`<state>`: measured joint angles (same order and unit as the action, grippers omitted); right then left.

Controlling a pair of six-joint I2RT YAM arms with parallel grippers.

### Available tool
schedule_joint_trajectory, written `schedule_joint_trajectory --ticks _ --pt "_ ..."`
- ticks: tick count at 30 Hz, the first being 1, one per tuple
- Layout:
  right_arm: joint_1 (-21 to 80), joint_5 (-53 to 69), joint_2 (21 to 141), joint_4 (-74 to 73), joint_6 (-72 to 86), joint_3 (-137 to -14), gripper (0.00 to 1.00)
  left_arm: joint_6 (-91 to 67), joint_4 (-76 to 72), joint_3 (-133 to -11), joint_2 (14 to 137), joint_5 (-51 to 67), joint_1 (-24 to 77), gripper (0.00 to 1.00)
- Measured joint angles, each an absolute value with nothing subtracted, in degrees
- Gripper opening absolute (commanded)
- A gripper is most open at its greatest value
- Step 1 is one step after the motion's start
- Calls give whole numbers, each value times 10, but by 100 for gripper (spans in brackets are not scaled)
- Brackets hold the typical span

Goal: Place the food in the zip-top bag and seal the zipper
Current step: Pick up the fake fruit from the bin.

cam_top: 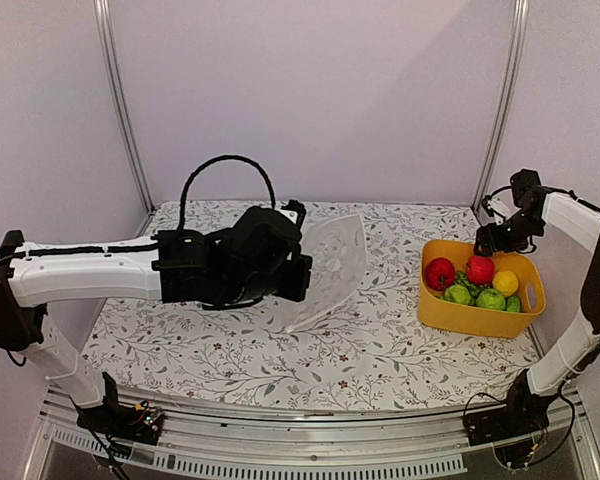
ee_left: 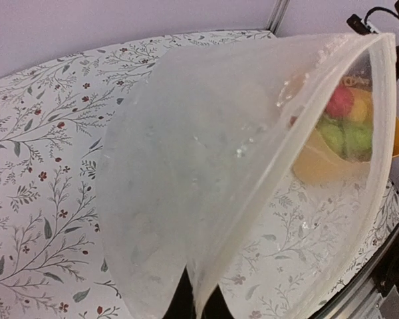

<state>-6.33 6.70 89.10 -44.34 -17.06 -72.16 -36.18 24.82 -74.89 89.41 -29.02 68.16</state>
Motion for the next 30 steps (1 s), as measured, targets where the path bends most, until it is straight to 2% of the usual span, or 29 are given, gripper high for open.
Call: schedule_joint_trajectory --ticks 20,22,25,30 --pt "-65 60 942 -407 -128 -675 83 -378 255 -740 894 -286 682 0" --pt "-65 58 943 -406 -128 -671 78 -378 255 -740 894 -286 682 0" --pt "-65 56 943 -404 -128 -667 65 -378 255 -740 895 -286 682 0" --pt "-65 55 942 -399 -127 -664 53 -377 256 -740 901 -284 682 0"
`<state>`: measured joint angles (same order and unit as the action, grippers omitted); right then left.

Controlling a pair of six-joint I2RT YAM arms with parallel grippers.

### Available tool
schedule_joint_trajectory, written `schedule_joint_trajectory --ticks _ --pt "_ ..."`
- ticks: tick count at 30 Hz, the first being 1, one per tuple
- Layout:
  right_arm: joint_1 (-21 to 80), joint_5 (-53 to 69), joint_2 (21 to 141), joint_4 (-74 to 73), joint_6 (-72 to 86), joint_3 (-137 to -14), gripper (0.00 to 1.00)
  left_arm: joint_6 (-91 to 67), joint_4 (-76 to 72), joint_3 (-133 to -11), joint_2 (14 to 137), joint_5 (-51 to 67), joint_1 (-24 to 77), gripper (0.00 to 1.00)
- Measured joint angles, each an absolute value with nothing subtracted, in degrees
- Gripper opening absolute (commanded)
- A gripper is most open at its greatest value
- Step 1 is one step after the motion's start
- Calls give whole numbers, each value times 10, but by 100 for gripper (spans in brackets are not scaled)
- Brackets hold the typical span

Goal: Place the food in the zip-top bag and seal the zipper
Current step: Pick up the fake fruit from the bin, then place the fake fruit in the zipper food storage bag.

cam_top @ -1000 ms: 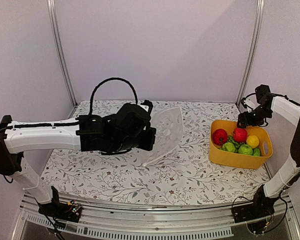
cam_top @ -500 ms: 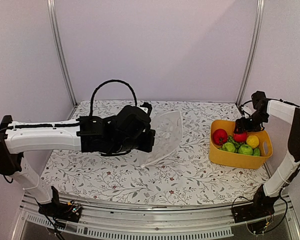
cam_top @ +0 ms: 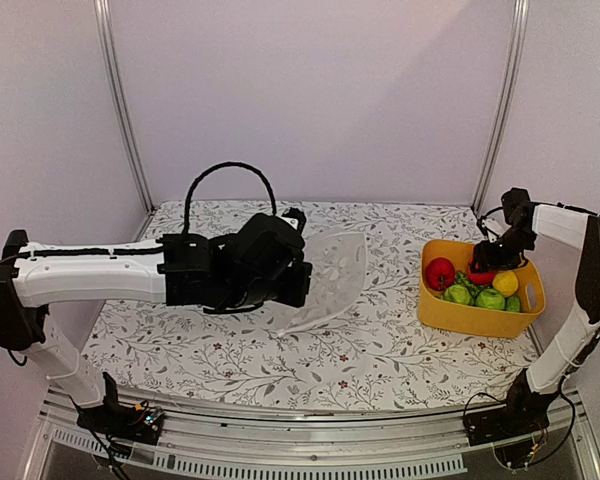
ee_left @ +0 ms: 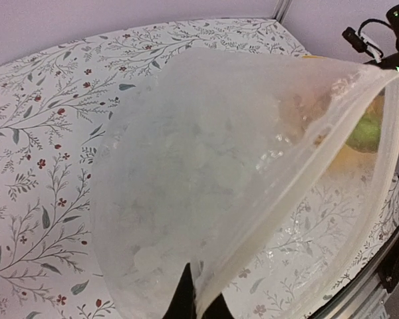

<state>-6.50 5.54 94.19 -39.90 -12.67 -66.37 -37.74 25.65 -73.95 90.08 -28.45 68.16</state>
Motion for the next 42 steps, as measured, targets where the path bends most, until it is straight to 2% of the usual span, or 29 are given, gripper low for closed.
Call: schedule_joint_trajectory --ticks 5,12,22,28,36,42 --pt "-65 69 918 -402 -132 -663 49 -377 257 -740 903 -281 682 0" --pt "-48 145 801 -415 -163 -663 46 -377 255 -759 934 -274 681 0" --pt "18 371 725 -467 -224 -732 42 -382 241 -837 1025 -240 661 0" --pt "92 455 702 -476 -233 -757 42 -395 232 -893 1079 -209 637 0" --pt "165 488 681 -457 -213 -757 42 -417 219 -985 1116 -171 631 0" --pt "184 457 691 -423 -179 -757 43 -456 159 -973 1107 -141 631 0"
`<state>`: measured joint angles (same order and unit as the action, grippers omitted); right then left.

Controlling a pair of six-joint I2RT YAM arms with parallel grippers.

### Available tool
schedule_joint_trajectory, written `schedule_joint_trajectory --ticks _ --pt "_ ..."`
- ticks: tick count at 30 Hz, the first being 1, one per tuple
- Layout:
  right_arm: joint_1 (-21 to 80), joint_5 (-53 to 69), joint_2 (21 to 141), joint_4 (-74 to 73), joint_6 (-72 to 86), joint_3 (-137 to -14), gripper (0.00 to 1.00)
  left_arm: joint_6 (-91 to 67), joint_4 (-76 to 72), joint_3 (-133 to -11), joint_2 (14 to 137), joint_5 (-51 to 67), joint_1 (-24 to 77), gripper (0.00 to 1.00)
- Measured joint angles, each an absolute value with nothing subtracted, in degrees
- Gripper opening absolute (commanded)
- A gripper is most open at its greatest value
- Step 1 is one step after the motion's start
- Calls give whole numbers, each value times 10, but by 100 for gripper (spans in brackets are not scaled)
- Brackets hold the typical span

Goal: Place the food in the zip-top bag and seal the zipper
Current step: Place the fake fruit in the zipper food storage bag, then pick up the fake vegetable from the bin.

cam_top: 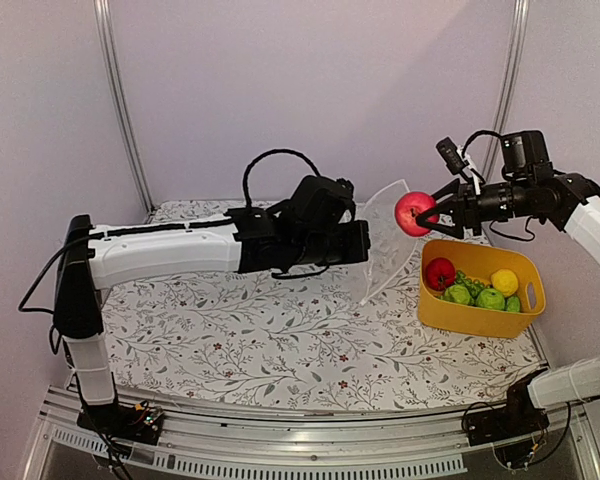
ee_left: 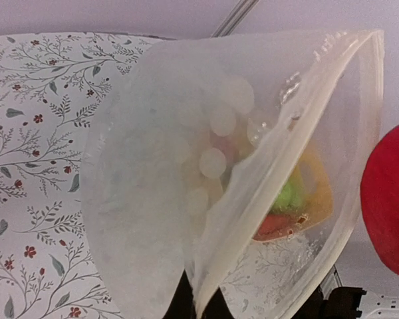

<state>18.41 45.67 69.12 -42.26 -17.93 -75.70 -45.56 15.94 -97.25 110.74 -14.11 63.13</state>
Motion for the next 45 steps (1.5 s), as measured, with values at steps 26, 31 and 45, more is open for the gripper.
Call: schedule_joint_trajectory --ticks 26,31,45 --pt "265 252 762 -347 -118 -713 95 -532 26 -878 1074 -79 631 0" --pt "265 293 759 -371 -121 -726 95 -532 26 -875 1073 -79 629 0" --pt "159 268 675 -424 -170 -813 91 -474 186 -880 941 -127 609 0"
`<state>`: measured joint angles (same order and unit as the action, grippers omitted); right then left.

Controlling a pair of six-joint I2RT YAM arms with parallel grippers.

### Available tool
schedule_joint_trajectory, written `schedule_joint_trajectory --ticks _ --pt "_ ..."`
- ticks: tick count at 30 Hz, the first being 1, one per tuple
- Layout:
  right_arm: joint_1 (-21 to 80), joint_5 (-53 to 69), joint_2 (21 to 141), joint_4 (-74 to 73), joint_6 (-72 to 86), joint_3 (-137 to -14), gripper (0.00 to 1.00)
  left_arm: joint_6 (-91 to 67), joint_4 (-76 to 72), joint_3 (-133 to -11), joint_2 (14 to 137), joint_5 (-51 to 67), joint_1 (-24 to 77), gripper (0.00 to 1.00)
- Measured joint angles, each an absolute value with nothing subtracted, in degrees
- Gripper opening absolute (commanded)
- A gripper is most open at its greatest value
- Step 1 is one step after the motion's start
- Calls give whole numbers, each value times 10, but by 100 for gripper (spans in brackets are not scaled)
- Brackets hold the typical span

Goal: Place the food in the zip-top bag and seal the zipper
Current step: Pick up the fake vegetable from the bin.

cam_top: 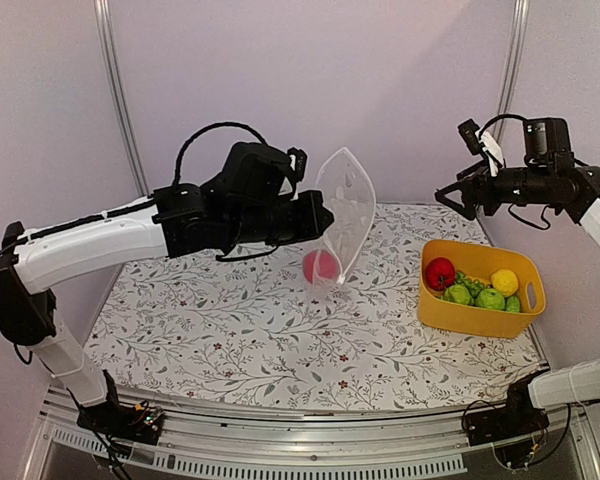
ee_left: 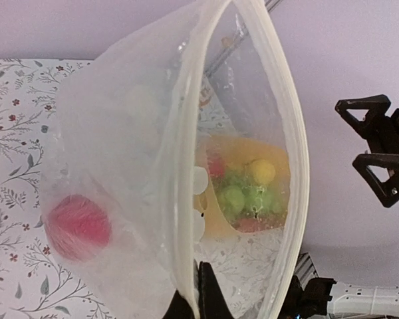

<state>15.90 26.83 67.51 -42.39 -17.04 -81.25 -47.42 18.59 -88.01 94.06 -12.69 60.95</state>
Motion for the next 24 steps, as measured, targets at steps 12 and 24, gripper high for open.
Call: schedule_joint_trajectory --ticks 12,24 --pt "47 238 728 -454 -204 -695 81 -391 348 -929 930 -157 599 0" --pt "43 200 817 -394 -156 -627 78 -381 335 -848 927 -139 595 0"
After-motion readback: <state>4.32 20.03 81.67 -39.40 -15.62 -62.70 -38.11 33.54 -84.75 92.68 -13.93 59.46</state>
